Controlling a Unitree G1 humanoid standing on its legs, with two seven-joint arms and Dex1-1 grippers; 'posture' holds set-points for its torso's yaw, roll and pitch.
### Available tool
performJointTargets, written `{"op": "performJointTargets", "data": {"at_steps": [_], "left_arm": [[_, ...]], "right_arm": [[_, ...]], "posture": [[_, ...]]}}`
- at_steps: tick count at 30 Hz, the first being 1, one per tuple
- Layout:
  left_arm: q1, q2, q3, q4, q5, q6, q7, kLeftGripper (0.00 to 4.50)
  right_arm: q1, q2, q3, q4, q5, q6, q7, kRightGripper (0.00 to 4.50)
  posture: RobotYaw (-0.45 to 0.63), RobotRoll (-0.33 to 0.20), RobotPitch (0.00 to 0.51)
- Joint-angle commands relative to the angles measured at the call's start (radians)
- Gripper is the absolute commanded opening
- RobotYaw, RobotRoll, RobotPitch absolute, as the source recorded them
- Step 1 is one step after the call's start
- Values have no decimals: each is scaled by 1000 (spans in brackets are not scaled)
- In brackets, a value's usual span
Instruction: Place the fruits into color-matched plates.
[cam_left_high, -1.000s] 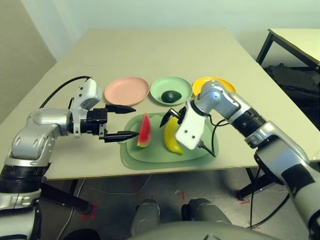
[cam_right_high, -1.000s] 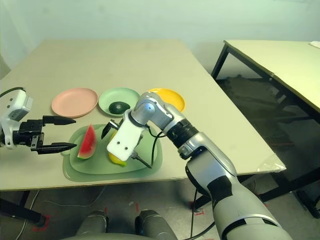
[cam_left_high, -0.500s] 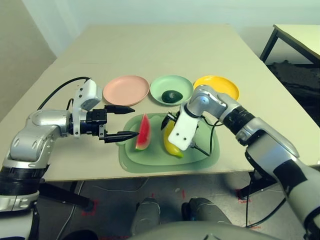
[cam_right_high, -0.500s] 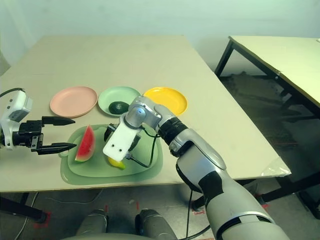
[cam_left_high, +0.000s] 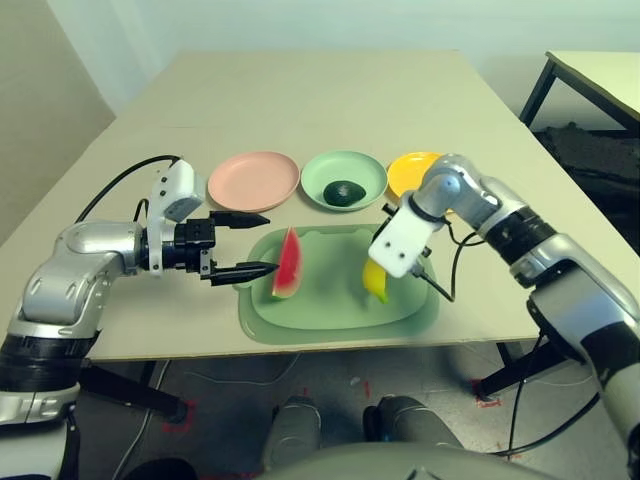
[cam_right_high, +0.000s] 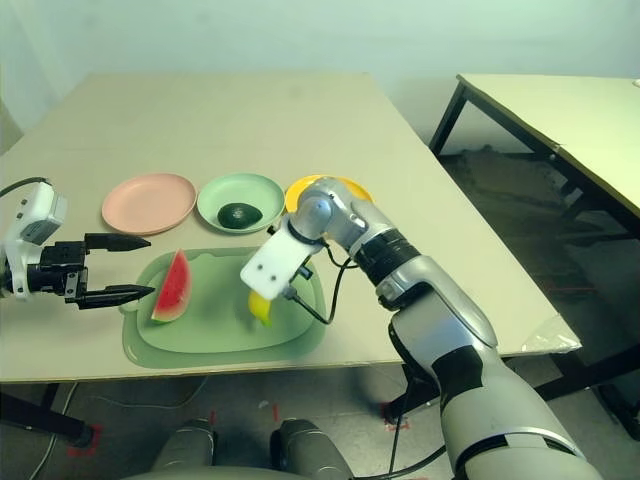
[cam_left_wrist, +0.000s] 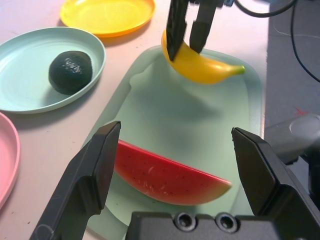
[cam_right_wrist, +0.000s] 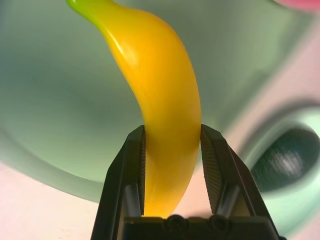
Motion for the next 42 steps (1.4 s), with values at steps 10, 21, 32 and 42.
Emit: {"op": "performJointTargets", "data": {"at_steps": [10, 21, 32, 42], "left_arm": [[26, -21, 15, -39, -12, 54, 86, 4500], [37, -26, 20, -49, -25, 63, 105, 4500], [42, -17, 37, -61, -35, 64, 112, 4500], [67, -15, 59, -91, -49, 73, 128, 4500]], "right_arm": [[76, -61, -275, -12, 61, 445, -334, 1590], [156, -35, -443, 17, 140, 696, -593, 1590], [37, -10, -196, 331, -109, 366, -711, 1590], [-66, 50, -83, 532, -259, 271, -840, 1590]], "posture": [[72, 0, 45], [63, 0, 47], [81, 0, 41], [98, 0, 37]]}}
